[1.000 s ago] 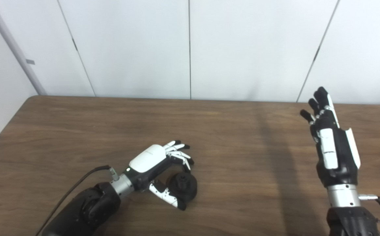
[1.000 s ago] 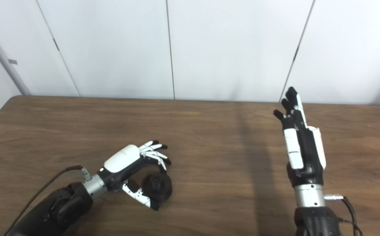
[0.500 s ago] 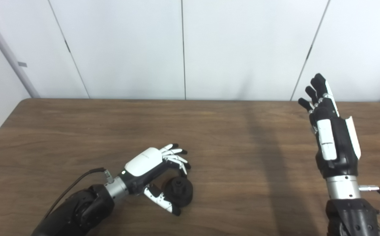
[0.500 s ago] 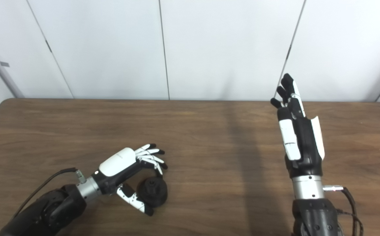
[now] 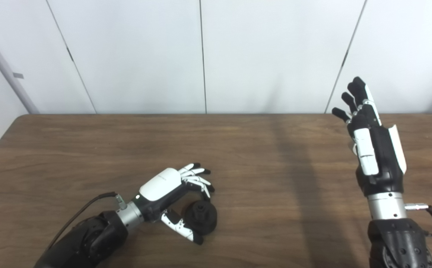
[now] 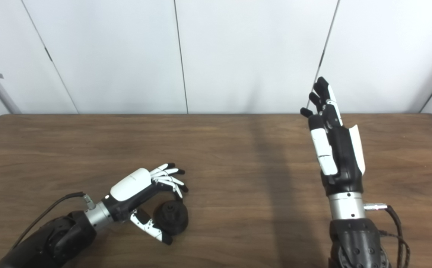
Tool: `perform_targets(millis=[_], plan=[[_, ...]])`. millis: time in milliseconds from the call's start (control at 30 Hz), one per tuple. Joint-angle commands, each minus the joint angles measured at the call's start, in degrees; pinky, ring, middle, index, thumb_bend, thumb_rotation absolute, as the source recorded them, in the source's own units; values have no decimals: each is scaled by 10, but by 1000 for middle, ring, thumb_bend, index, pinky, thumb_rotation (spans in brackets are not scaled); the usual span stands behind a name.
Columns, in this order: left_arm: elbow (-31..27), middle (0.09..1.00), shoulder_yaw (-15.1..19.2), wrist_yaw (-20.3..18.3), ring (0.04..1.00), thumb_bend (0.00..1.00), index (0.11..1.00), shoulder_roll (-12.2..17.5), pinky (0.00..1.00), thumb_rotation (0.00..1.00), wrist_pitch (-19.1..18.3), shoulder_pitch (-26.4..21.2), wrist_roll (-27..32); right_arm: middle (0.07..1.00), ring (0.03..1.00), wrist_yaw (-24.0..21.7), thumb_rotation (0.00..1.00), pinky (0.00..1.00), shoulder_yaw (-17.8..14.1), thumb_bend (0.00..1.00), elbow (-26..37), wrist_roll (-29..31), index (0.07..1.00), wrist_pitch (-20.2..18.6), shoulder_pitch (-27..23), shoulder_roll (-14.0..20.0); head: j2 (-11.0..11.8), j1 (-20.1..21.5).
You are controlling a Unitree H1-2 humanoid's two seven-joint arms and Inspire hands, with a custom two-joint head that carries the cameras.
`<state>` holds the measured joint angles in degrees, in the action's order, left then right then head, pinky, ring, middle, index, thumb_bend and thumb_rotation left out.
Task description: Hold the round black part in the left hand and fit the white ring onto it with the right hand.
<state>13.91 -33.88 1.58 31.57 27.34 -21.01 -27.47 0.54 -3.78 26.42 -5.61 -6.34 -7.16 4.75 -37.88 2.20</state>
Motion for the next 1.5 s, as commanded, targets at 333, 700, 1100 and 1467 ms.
perform_targets(millis=[333, 700, 1100, 1467], plan=[[29, 742, -44, 29, 934, 523, 481, 11, 1000, 51, -4, -27, -22, 975, 951, 1, 901, 842, -13, 468, 19, 5, 964, 21, -43, 20, 5, 20], [27, 790, -52, 34, 945, 524, 481, 9, 1000, 52, -4, -27, -21, 878, 888, -2, 477, 788, -63, 525, 17, -81, 845, -91, -100, 111, 16, 42], [22, 808, -54, 32, 951, 524, 481, 11, 1000, 52, -4, -23, -13, 824, 838, -61, 176, 726, -81, 659, -90, -53, 760, -72, -152, 257, 24, 80], [23, 809, -56, 34, 953, 524, 481, 14, 1000, 54, -4, -19, -11, 847, 852, -143, 95, 767, 7, 801, -164, -160, 764, -68, -191, 399, 36, 100]])
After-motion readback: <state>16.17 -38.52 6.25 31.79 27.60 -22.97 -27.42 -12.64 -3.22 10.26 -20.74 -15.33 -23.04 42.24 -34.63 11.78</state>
